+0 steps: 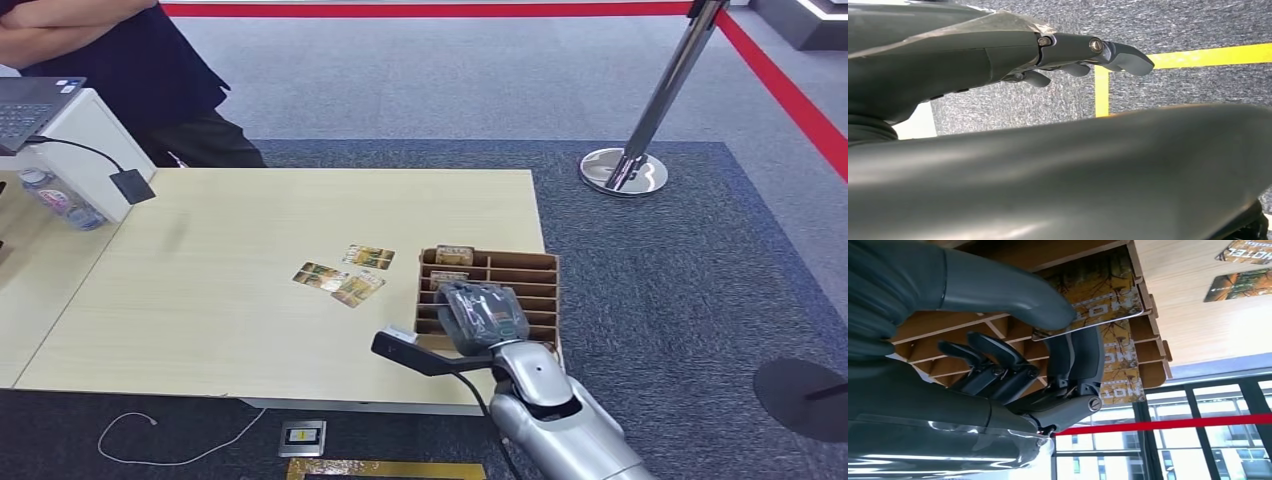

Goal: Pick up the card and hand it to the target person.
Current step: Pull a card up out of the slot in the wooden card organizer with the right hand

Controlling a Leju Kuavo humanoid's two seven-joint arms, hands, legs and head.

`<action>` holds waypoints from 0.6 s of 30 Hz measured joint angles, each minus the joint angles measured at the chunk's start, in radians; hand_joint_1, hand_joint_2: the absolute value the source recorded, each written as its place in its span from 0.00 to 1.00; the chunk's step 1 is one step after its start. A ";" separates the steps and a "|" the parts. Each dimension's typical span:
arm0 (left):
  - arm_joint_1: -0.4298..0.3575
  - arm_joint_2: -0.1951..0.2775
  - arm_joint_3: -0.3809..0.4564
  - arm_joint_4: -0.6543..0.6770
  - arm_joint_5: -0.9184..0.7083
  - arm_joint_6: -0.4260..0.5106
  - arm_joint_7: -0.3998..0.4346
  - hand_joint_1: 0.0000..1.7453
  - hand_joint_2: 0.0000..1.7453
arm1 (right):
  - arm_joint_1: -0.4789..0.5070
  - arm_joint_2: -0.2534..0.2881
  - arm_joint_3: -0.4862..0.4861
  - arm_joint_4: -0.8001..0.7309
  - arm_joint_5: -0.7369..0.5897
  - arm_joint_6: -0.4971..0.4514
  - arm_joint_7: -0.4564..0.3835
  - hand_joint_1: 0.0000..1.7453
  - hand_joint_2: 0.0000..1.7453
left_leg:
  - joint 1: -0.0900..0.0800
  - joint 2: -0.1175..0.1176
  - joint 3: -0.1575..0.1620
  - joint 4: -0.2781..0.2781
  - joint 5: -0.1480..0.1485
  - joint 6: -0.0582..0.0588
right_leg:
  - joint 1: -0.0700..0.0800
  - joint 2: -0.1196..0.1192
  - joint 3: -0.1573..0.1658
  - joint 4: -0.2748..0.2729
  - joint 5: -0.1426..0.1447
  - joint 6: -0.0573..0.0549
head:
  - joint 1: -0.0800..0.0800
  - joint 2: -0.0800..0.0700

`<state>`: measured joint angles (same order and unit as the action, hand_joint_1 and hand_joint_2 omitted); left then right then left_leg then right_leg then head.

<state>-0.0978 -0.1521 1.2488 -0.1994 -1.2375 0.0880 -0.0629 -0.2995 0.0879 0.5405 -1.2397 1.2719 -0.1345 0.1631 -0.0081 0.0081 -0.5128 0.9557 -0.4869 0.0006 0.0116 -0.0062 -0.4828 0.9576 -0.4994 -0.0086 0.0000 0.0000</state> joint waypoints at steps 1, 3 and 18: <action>0.000 0.000 0.001 0.000 0.001 0.000 -0.001 0.00 0.00 | 0.006 -0.005 0.002 -0.030 0.001 0.002 -0.002 1.00 1.00 | 0.000 0.000 0.000 0.000 0.000 0.000 | 0.000 0.000 0.000 0.000 0.000 0.000 | 0.000 0.000; -0.001 -0.001 0.003 0.000 0.003 0.000 0.000 0.00 0.00 | 0.012 -0.017 0.006 -0.095 0.005 0.005 -0.007 1.00 1.00 | 0.000 0.000 0.000 0.000 0.000 0.000 | 0.000 0.000 0.000 0.000 0.000 0.000 | 0.000 0.000; -0.002 -0.015 0.024 0.001 0.026 0.010 -0.012 0.00 0.00 | 0.007 -0.090 0.009 -0.385 0.016 -0.020 -0.066 1.00 1.00 | -0.001 0.000 0.000 0.000 0.000 0.000 | 0.000 0.000 0.000 0.000 0.000 0.000 | 0.000 0.000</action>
<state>-0.0998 -0.1667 1.2725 -0.1980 -1.2113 0.0980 -0.0745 -0.2921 -0.0021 0.5493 -1.6247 1.2879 -0.1545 0.0975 -0.0086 0.0084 -0.5126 0.9558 -0.4873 0.0010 0.0111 -0.0061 -0.4829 0.9578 -0.4998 -0.0088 0.0000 0.0000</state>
